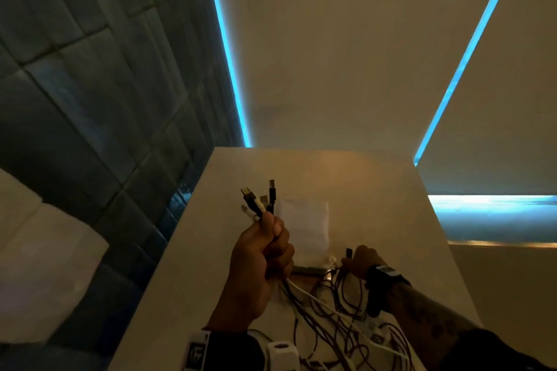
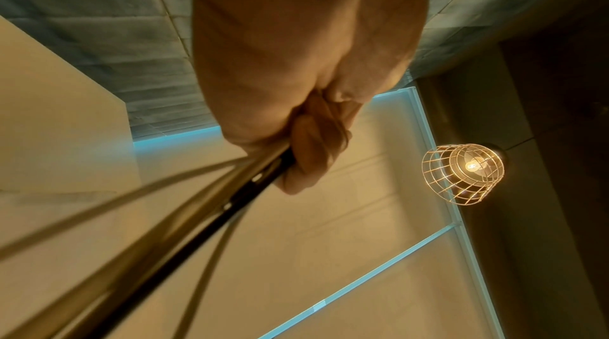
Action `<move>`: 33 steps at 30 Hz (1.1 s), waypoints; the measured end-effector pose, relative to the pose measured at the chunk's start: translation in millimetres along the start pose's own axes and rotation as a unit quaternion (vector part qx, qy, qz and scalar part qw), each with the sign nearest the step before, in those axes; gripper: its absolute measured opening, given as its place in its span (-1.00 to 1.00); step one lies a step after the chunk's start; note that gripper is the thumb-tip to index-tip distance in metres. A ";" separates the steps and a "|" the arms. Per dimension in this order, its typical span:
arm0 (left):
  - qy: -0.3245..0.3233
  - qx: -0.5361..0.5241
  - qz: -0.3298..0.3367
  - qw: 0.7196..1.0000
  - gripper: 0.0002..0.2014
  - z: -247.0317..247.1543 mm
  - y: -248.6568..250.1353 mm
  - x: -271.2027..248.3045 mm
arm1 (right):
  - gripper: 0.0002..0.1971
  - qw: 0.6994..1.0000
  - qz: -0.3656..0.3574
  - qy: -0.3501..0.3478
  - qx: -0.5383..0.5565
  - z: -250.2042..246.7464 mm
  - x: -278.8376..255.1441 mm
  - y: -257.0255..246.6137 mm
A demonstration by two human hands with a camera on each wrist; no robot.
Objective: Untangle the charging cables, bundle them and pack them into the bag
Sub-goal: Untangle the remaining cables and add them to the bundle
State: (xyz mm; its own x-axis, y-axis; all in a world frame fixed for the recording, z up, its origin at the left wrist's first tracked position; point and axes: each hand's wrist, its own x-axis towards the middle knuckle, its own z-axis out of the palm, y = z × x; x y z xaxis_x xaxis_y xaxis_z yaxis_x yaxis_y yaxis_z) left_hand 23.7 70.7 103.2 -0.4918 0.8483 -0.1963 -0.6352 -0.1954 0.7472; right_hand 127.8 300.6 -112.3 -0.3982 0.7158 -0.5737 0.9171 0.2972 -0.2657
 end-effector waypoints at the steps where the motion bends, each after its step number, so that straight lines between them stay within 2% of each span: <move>1: 0.001 0.000 -0.001 1.000 -0.69 -0.4 -0.2 -0.4 | -0.50 1.000 -0.009 -0.002 -0.003 3.4 1.7 0.6; 7: 0.006 0.012 0.005 1.000 -0.68 1.2 -2.2 -0.4 | -0.61 0.999 -0.018 0.047 0.010 14.0 2.9 7.1; 11: 0.012 0.025 0.014 1.000 -0.70 -1.2 -4.0 2.2 | -0.70 0.981 -0.009 0.104 0.163 5.6 -7.7 2.2; 13: 0.013 0.033 0.018 0.999 -0.71 -1.2 -5.7 4.0 | -0.72 0.943 -0.022 0.150 0.295 -3.9 -14.6 -2.3; 16: 0.013 0.048 0.019 0.999 -0.72 1.8 -8.5 6.5 | -0.81 0.843 -0.062 0.199 0.496 -29.8 -42.9 -18.0; 18: 0.015 0.053 0.020 0.998 -0.75 4.0 -10.7 8.7 | -0.87 0.786 -0.107 0.218 0.569 -50.3 -68.8 -32.0; 20: 0.020 0.066 0.028 0.997 -0.77 6.4 -13.5 11.1 | -0.92 0.736 -0.157 0.200 0.627 -66.6 -95.0 -45.4; 22: 0.034 0.095 0.038 0.994 -0.79 11.3 -16.4 12.5 | -0.91 0.706 -0.220 0.152 0.655 -77.6 -124.5 -56.6; 24: 0.043 0.127 0.049 0.990 -0.79 18.4 -19.3 13.5 | -0.87 0.713 -0.293 0.128 0.624 -84.3 -156.5 -66.0; 27: 0.044 0.183 0.066 0.980 -0.76 28.1 -23.0 14.2 | -0.87 0.745 -0.369 0.125 0.542 -85.7 -195.0 -75.1; 30: 0.036 0.225 0.077 0.971 -0.70 31.6 -27.6 14.5 | -0.83 0.771 -0.382 0.133 0.492 -82.8 -212.4 -77.4; 33: 0.046 0.234 0.083 0.968 -0.75 32.9 -29.1 14.3 | -0.74 0.788 -0.366 0.106 0.484 -82.2 -216.0 -72.9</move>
State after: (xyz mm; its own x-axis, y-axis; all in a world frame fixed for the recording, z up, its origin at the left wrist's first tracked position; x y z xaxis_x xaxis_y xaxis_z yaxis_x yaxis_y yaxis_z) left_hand 54.7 104.7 99.5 -0.6286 0.7726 -0.0890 -0.2151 -0.0627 0.9746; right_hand 148.6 176.3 94.6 -0.7070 0.6965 0.1225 -0.0419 0.1317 -0.9904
